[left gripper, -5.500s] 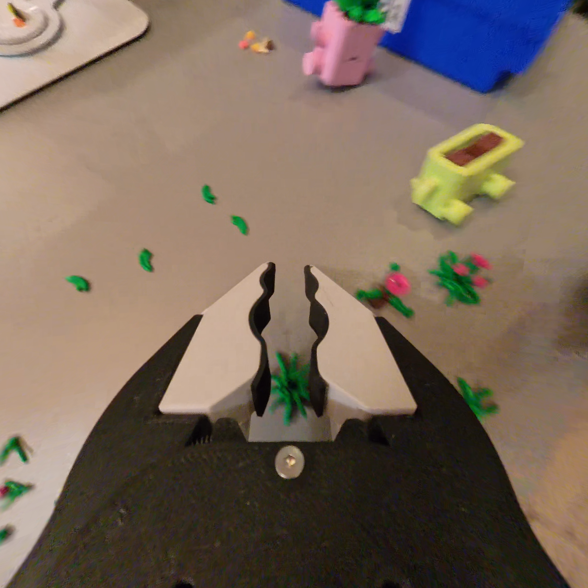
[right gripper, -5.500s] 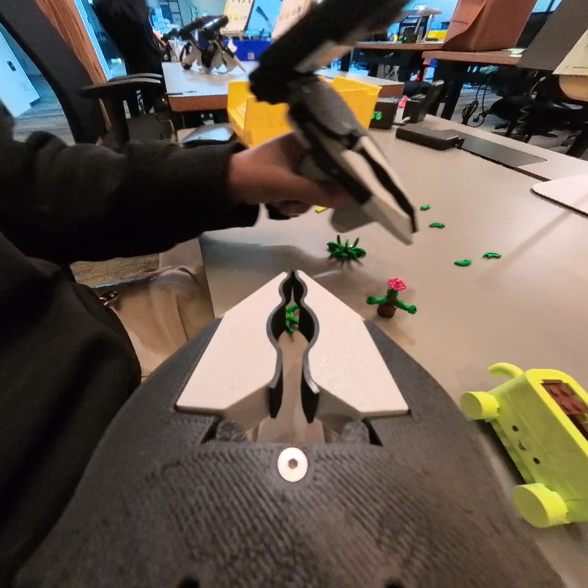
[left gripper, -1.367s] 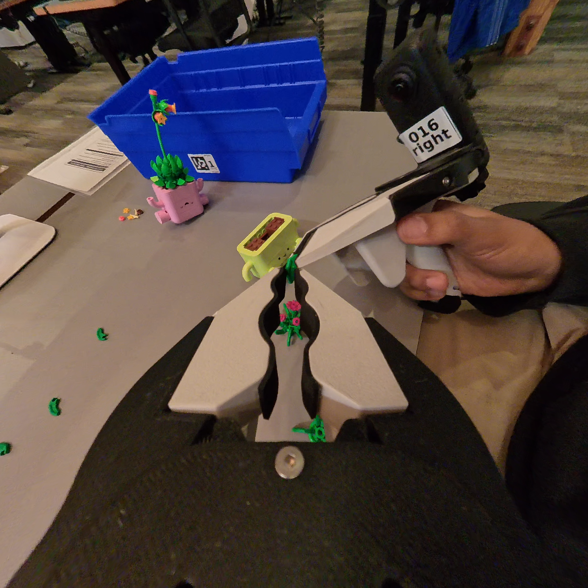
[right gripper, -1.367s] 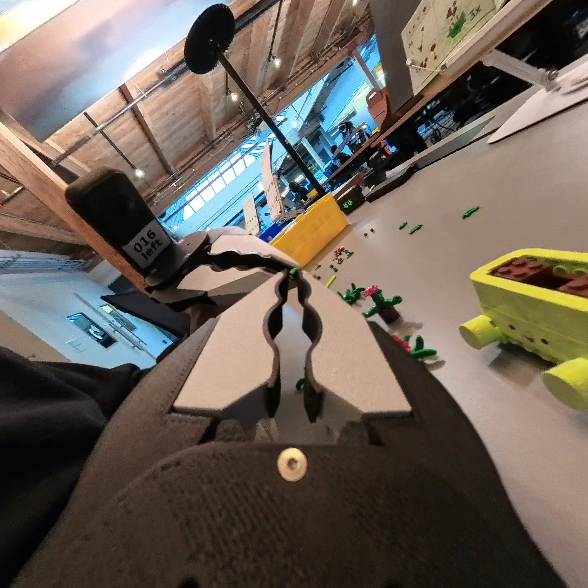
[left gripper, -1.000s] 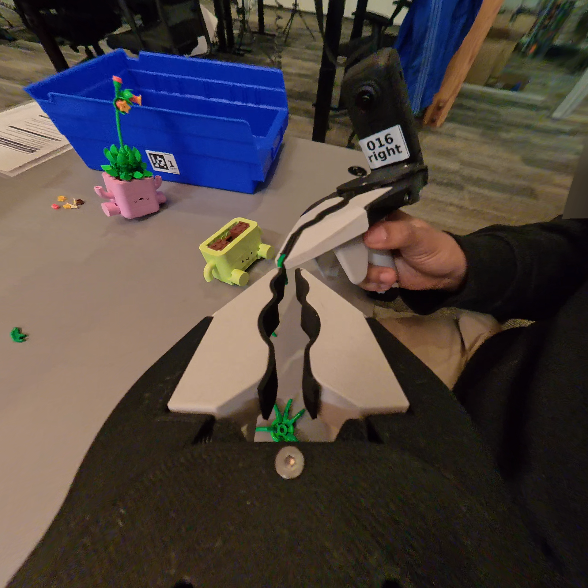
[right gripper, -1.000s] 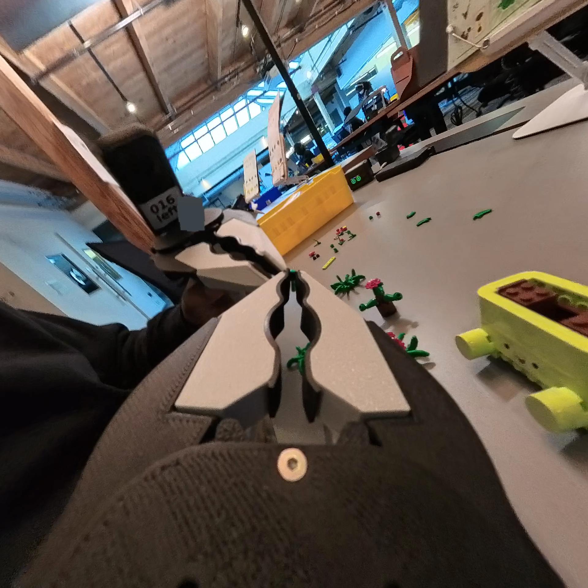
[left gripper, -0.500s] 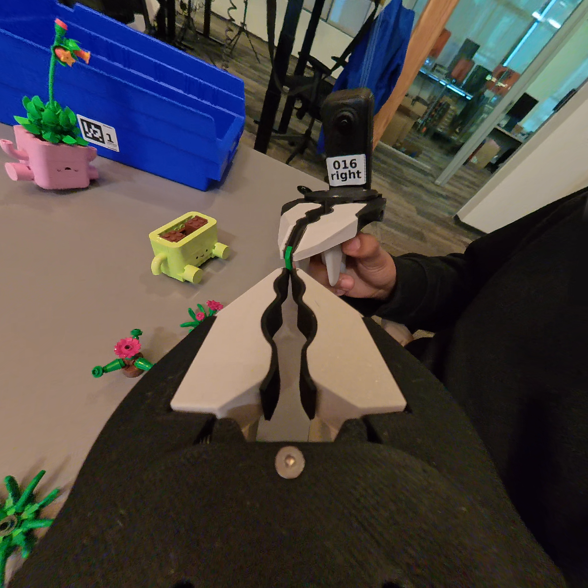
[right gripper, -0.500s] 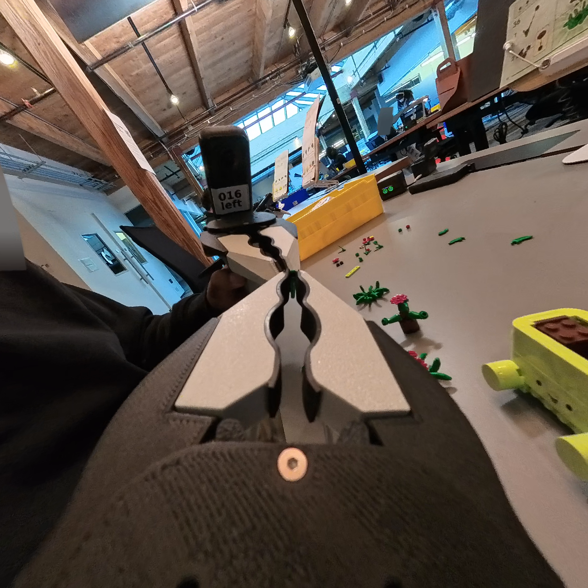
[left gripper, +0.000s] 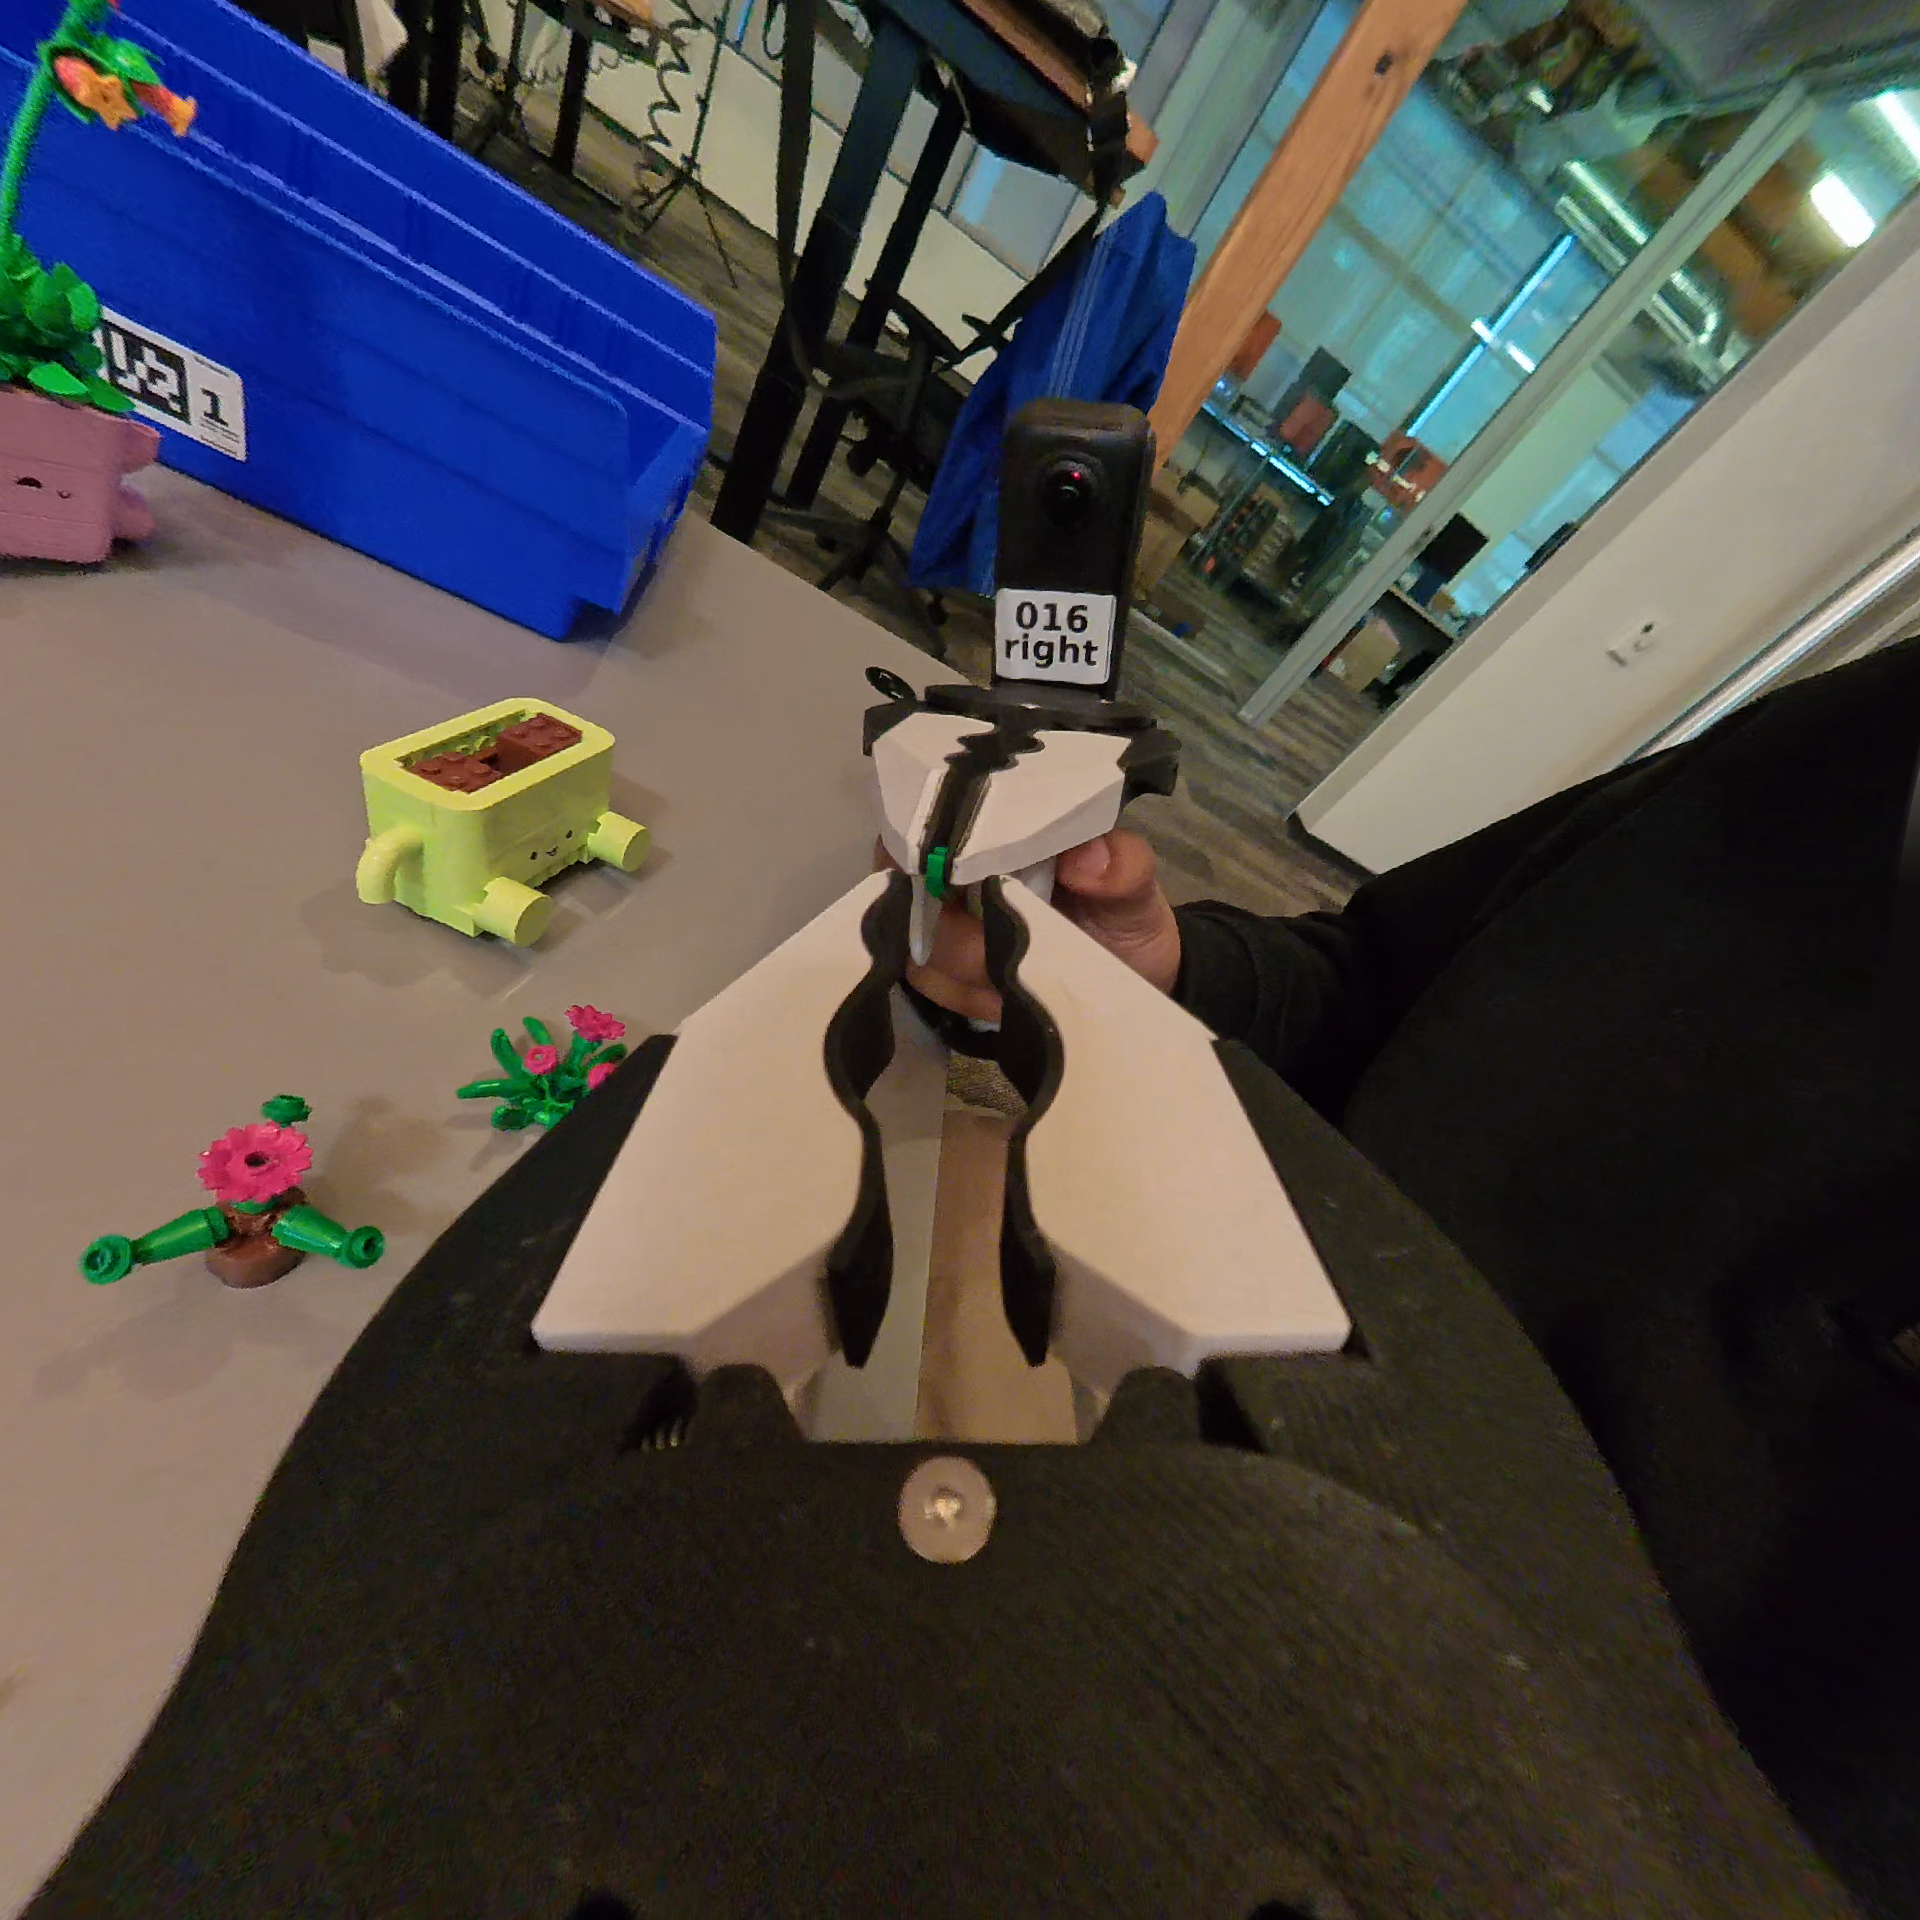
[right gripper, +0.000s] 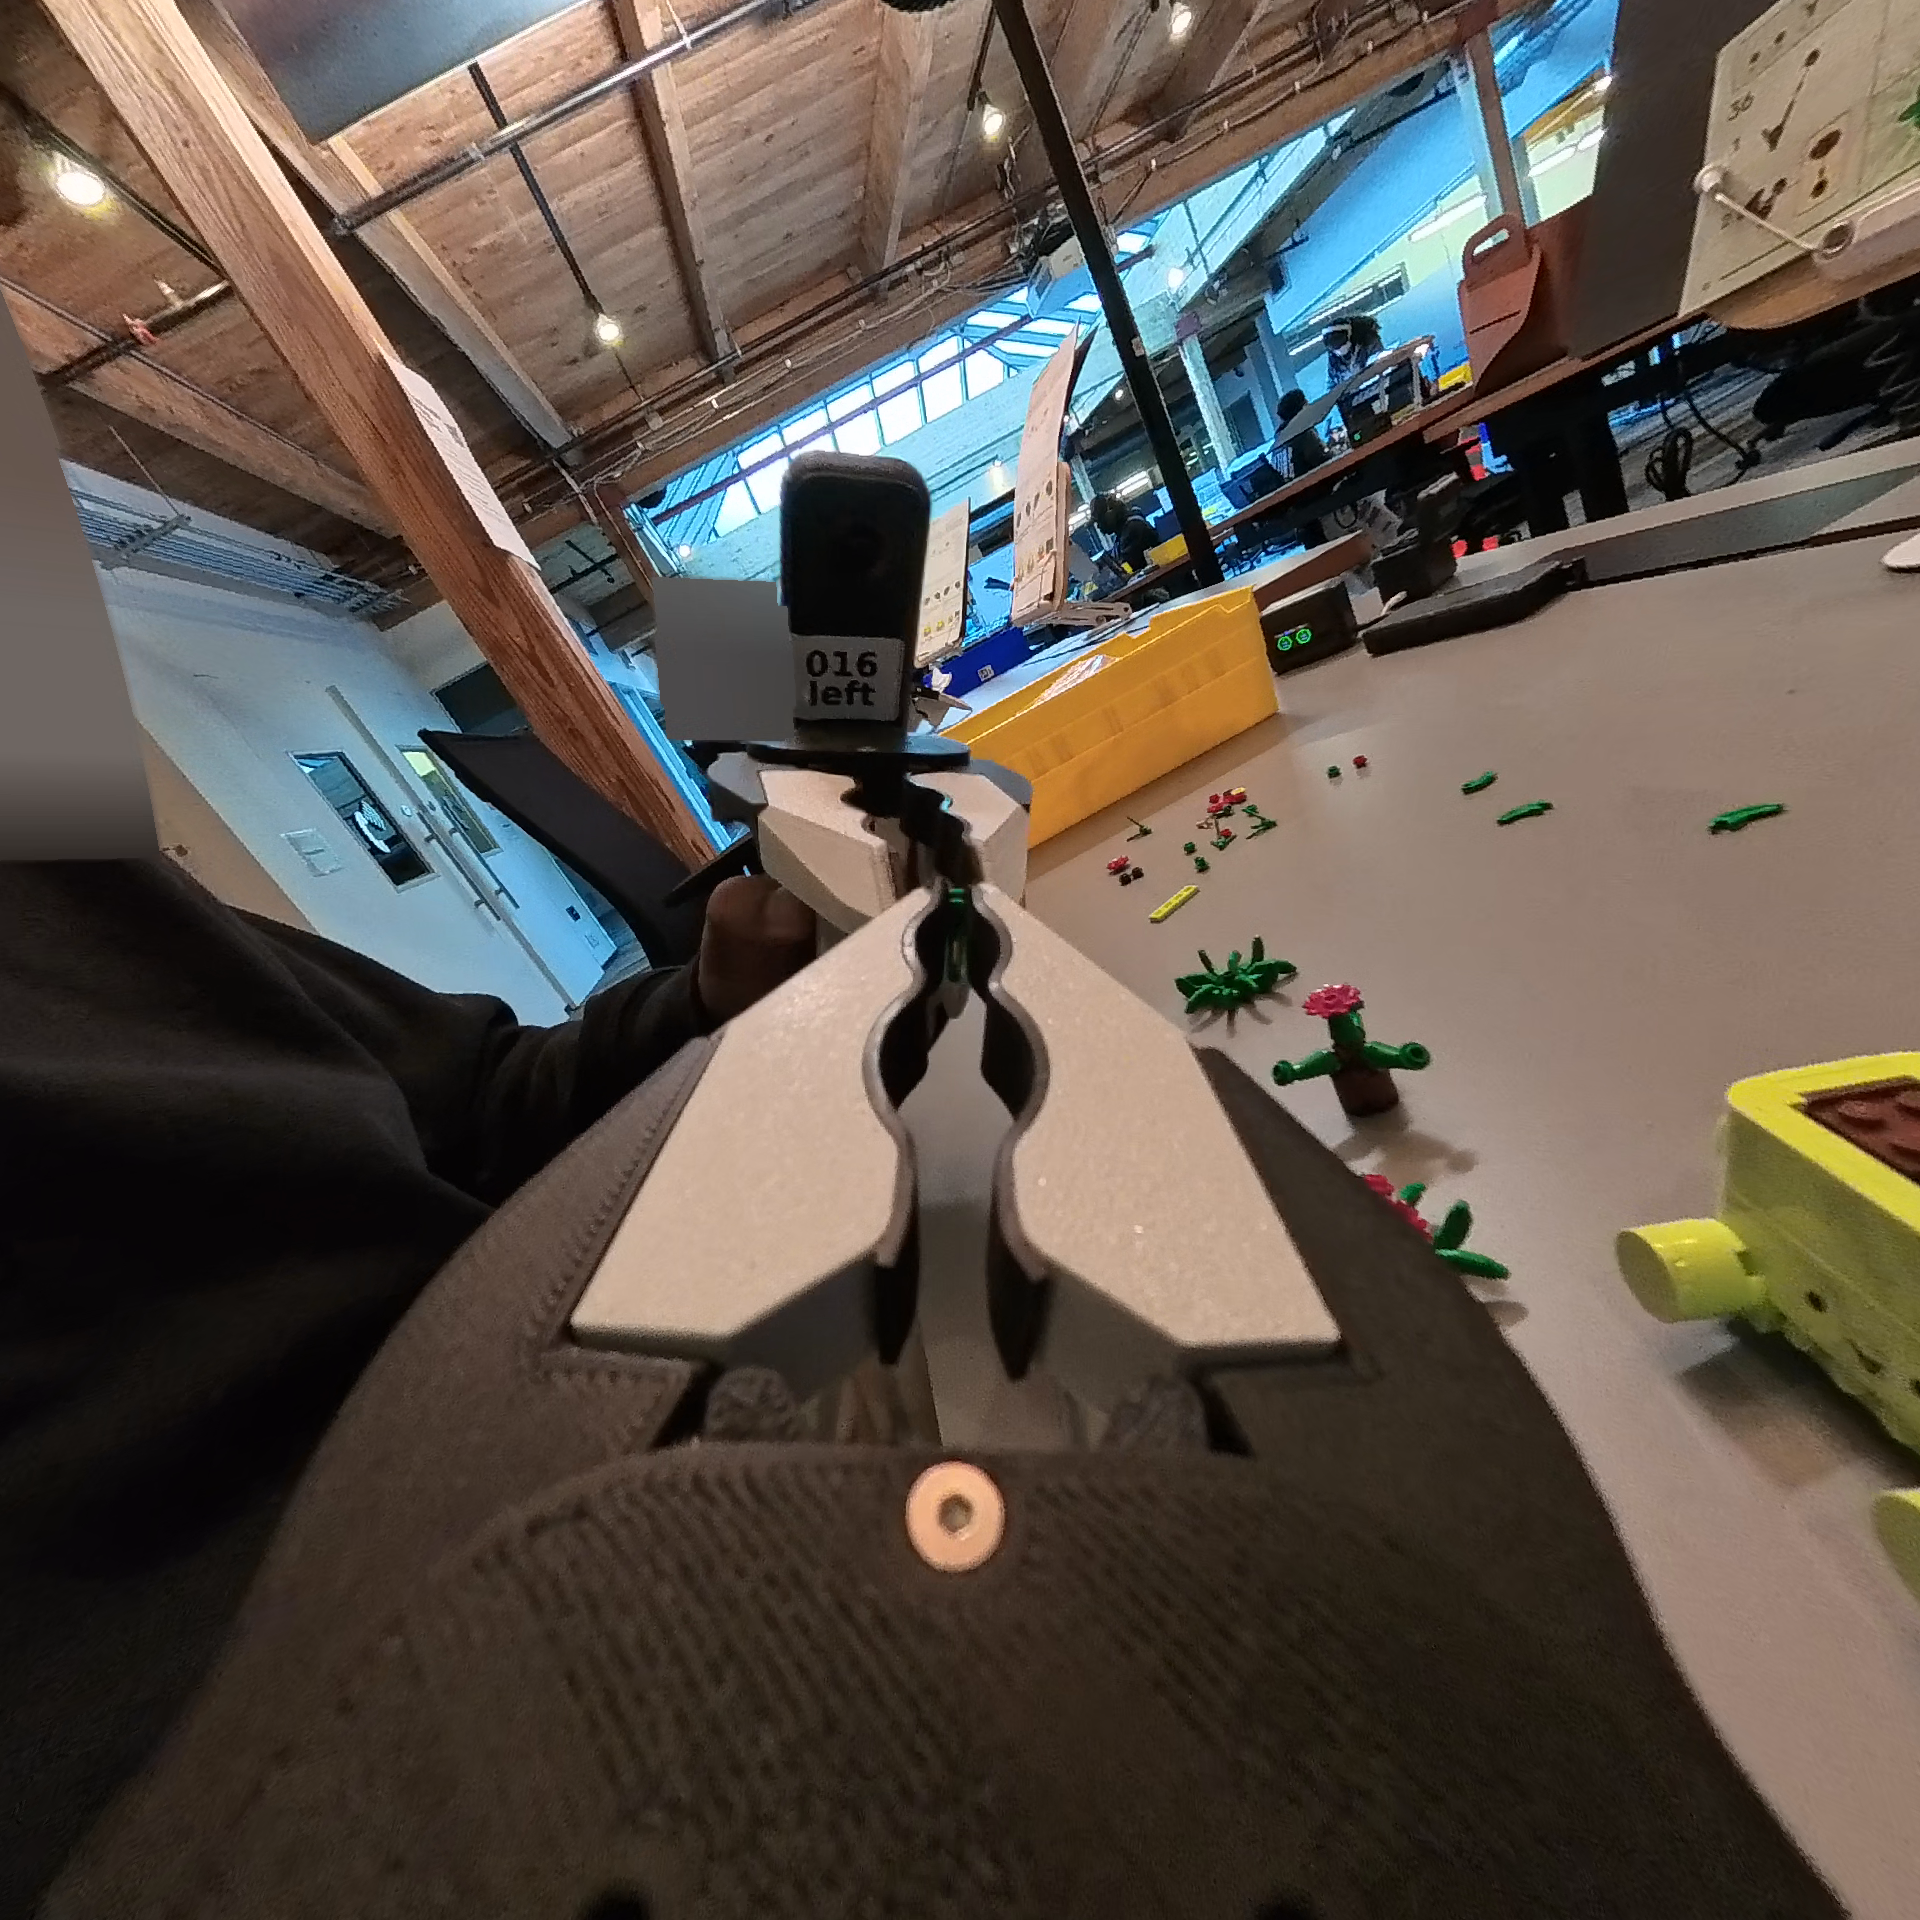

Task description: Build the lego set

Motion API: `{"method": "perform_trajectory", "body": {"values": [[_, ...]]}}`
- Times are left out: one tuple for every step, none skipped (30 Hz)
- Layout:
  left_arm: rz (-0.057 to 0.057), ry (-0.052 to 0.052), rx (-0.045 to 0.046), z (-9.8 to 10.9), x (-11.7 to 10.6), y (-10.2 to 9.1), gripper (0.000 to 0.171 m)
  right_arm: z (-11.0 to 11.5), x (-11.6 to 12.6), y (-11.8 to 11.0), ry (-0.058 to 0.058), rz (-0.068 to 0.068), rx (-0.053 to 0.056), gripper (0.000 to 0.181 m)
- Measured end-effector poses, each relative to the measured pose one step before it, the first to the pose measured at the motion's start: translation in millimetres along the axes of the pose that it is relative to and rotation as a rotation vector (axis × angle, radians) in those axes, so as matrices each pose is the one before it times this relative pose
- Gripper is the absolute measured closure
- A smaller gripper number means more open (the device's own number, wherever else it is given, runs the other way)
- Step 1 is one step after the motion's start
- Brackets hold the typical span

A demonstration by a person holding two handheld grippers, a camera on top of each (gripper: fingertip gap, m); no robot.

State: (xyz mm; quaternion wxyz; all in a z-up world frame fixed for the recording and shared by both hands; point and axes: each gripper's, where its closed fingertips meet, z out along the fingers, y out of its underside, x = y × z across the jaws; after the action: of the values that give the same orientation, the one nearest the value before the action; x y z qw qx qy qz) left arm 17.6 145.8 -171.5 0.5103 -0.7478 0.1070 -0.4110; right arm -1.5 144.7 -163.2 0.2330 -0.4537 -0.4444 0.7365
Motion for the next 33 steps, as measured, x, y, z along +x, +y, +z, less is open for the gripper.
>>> {"method": "perform_trajectory", "body": {"values": [[-0.0076,0.0070,0.00450,0.18,0.41,0.14,0.160,0.15,-0.10,0.06,-0.0037,0.0045,0.0040,0.181],[-0.0052,0.0063,0.00437,0.29,0.32,0.12,0.161,-0.03,-0.19,-0.24,-0.0046,0.0059,0.0045,0.181],[-0.0046,0.0081,0.00135,0.63,0.83,0.53,0.165,0.03,-0.26,-0.26,-0.0056,0.0049,0.0039,0.181],[-0.0020,0.0053,0.00339,0.55,0.53,0.21,0.166,0.27,-0.73,-0.45,-0.0068,0.0031,0.0055,0.181],[-0.0004,0.0049,0.00707,0.22,0.58,-0.33,0.167,0.12,-0.78,-0.67,-0.0063,0.0026,0.0071,0.181],[-0.0020,0.0055,0.00768,-0.04,0.52,-0.53,0.167,0.12,-0.58,-0.44,-0.0053,0.0049,0.0056,0.181],[-0.0039,0.0080,0.00771,-0.18,0.67,-0.51,0.168,0.00,-0.83,-0.54,-0.0093,0.0094,0.0045,0.181],[-0.0074,0.0075,0.00929,-0.21,0.44,-0.63,0.171,0.07,-1.32,-0.63,-0.0138,0.0123,0.0054,0.181],[-0.0072,0.0103,0.01100,-0.39,0.76,-0.77,0.171,0.37,-1.51,-0.44,-0.0155,0.0150,0.0053,0.181],[-0.0084,0.0070,0.01124,-0.15,0.30,-0.56,0.171,0.13,-0.09,-0.42,-0.0085,0.0177,0.0075,0.181],[-0.0072,0.0072,0.01005,-0.25,0.11,-0.24,0.171,0.18,-0.12,-0.22,-0.0100,0.0199,0.0064,0.181],[-0.0069,0.0056,0.00947,-0.30,-0.01,-0.10,0.171,0.17,-0.01,0.01,-0.0097,0.0198,0.0053,0.181],[-0.0069,0.0037,0.00704,-0.28,-0.23,0.01,0.171,0.11,0.27,0.15,-0.0076,0.0175,0.0033,0.181],[-0.0068,0.0035,0.00496,-0.23,-0.22,0.07,0.171,0.00,0.34,0.23,-0.0050,0.0120,0.0022,0.181],[-0.0044,0.0027,0.00399,-0.29,-0.10,0.12,0.171,0.19,0.12,0.25,-0.0047,0.0092,0.0021,0.181],[-0.0035,0.0002,0.00242,-0.27,-0.40,-0.08,0.171,0.14,0.51,0.15,-0.0018,0.0095,0.0017,0.181],[-0.0032,0.0014,0.00130,-0.35,-0.19,-0.01,0.171,0.06,0.53,0.12,-0.0005,0.0077,0.0013,0.181],[-0.0024,0.0027,0.00357,-0.41,0.05,-0.61,0.171,-0.14,0.29,-0.13,-0.0020,0.0043,0.0028,0.181],[-0.0032,0.0033,0.00724,-0.73,0.22,-1.11,0.171,-0.46,0.88,-0.76,0.0031,0.0028,0.0052,0.179],[-0.0049,0.0032,0.00885,-0.99,0.07,-1.55,0.171,-0.69,1.36,-0.96,0.0061,0.0013,0.0052,0.176],[-0.0058,0.0028,0.00732,-1.04,-0.28,-1.23,0.171,-0.85,0.47,-0.98,0.0009,-0.0012,0.0033,0.176],[-0.0059,0.0039,0.00718,-1.05,-0.16,-1.15,0.171,-0.95,0.59,-1.12,0.0025,-0.0015,0.0028,0.176],[-0.0066,0.0043,0.00884,-1.23,-0.15,-1.49,0.171,-1.17,0.72,-1.64,0.0047,-0.0045,0.0063,0.174],[-0.0070,0.0041,0.00924,-1.07,-0.21,-1.49,0.171,-1.23,0.43,-1.67,0.0022,-0.0043,0.0074,0.172],[-0.0074,0.0053,0.00835,-1.07,-0.07,-1.19,0.171,-1.01,-0.19,-1.30,-0.0018,-0.0028,0.0055,0.171],[-0.0080,0.0064,0.00911,-0.88,0.18,-1.40,0.171,-0.49,-0.41,-0.28,-0.0045,-0.0029,0.0003,0.170],[-0.0085,0.0061,0.01076,-0.72,0.10,-1.45,0.171,-0.05,-0.21,0.71,-0.0030,-0.0046,-0.0053,0.169],[-0.0081,0.0051,0.00805,-0.55,0.03,-1.11,0.171,0.42,-0.63,1.32,-0.0035,-0.0048,-0.0076,0.168],[-0.0040,0.0020,0.00708,-0.37,-0.20,-0.82,0.171,0.89,-1.39,1.32,-0.0072,-0.0039,-0.0064,0.167],[-0.0009,0.0014,0.00165,0.16,0.12,0.05,0.171,1.21,-0.91,1.46,-0.0023,-0.0028,-0.0067,0.167],[0.0006,0.0010,-0.00729,0.75,0.13,1.35,0.171,1.25,-0.28,1.68,0.0025,-0.0039,-0.0075,0.168],[0.0048,0.0013,-0.01104,1.32,0.53,2.01,0.171,0.83,-0.37,1.29,0.0020,-0.0060,-0.0049,0.172],[0.0077,-0.0023,-0.00980,1.31,0.34,2.09,0.171,0.51,-0.42,0.49,0.0021,-0.0066,-0.0014,0.177]]}}
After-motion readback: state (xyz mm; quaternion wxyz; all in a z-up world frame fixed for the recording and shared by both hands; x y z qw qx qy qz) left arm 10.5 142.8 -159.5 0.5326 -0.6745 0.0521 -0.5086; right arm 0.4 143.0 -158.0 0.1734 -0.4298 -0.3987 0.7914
